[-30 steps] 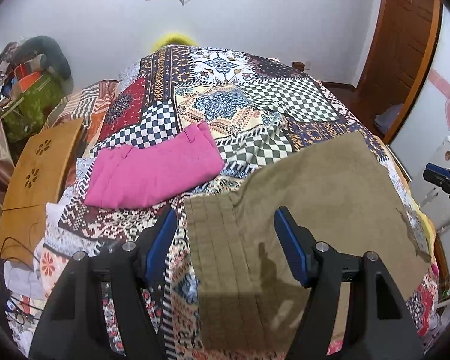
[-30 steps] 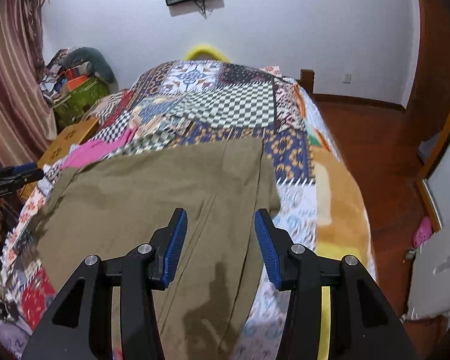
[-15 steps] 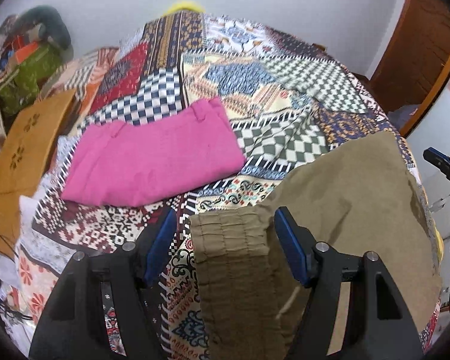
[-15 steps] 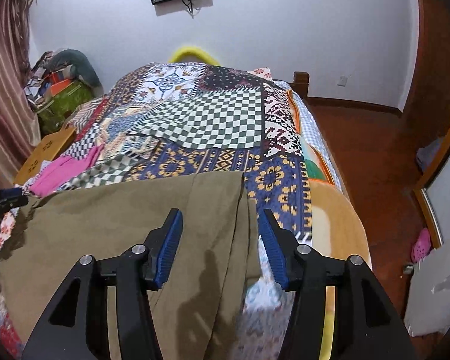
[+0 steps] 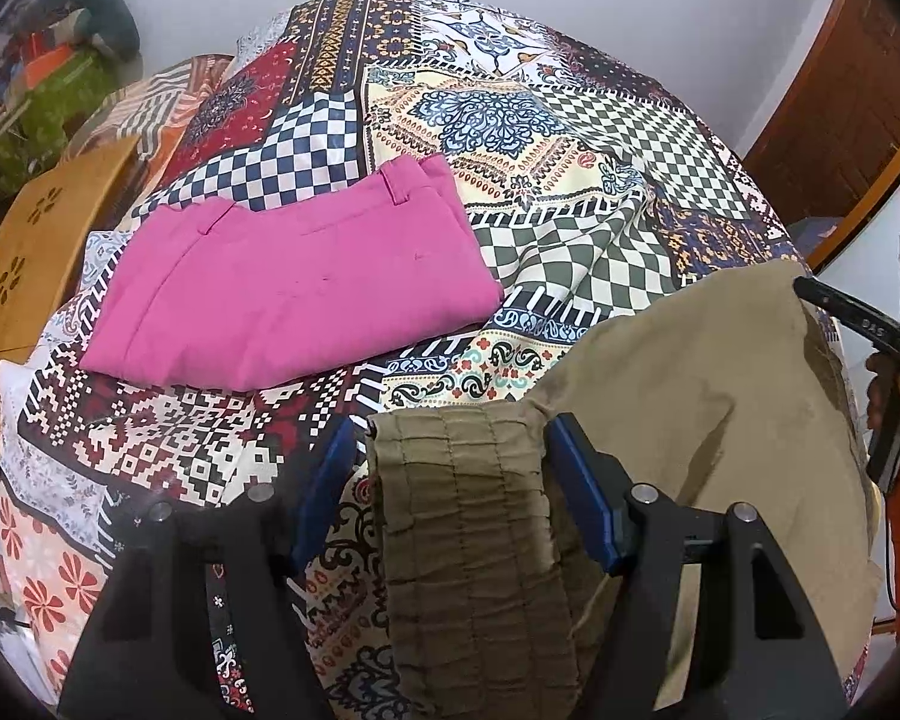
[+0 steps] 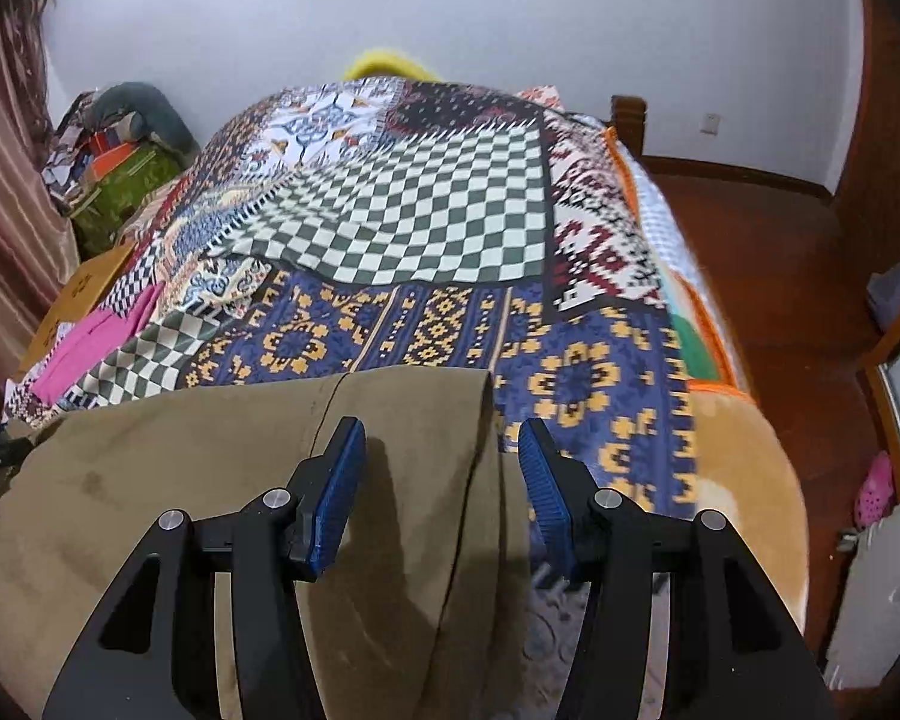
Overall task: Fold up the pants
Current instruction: 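Lift the pants with both grippers toward each other for the next fold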
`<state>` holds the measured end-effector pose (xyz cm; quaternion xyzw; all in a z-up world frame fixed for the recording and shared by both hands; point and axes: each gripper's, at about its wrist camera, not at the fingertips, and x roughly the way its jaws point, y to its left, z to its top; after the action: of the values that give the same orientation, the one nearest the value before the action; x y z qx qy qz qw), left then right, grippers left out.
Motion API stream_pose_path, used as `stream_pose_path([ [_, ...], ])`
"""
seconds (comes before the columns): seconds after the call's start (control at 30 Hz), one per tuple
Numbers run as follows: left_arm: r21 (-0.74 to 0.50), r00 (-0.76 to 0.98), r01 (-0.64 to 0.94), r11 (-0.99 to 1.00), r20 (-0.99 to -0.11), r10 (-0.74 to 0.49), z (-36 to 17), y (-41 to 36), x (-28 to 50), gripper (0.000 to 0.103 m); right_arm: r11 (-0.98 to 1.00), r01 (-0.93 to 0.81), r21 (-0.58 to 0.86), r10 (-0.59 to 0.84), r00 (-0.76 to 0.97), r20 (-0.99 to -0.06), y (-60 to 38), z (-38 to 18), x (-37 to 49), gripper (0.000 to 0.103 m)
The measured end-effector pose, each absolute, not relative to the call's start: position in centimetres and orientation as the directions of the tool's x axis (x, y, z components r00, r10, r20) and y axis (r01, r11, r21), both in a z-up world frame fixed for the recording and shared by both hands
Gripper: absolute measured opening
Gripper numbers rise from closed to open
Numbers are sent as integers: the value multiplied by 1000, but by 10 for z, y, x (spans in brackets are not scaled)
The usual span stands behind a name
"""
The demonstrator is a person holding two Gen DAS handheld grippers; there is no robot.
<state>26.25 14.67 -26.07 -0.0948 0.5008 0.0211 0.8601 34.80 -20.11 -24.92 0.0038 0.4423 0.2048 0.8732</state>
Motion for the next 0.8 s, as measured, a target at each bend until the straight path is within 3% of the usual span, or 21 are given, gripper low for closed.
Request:
stream_pose_path([
  [0.07,-153,499,-123,981,-863,-72,-261,147,263,61,914,-360,187,363,520,-773,-197,-253,350,43],
  [0.13,-145,502,-122,982,-862,-65,-260,145,262,60,912,-368,178,359,513,-780,-194,-255,352,21],
  [0.23,-137,509,-123,983,-859,-56,-258,145,261,58,913,-385,135,336,524,-783,-189,-257,354,9],
  [0.5,-143,529,-150,978,-847,-43,-254,148,261,54,911,-410,-50,225,593,-773,-177,-259,349,5],
  [0.7,-136,504,-161,978,-863,-37,-254,149,263,56,919,-393,-28,215,560,-800,-178,-260,355,7],
  [0.8,-84,529,-139,987,-849,2,-236,142,255,57,920,-391,-10,223,544,-809,-181,-249,352,22],
])
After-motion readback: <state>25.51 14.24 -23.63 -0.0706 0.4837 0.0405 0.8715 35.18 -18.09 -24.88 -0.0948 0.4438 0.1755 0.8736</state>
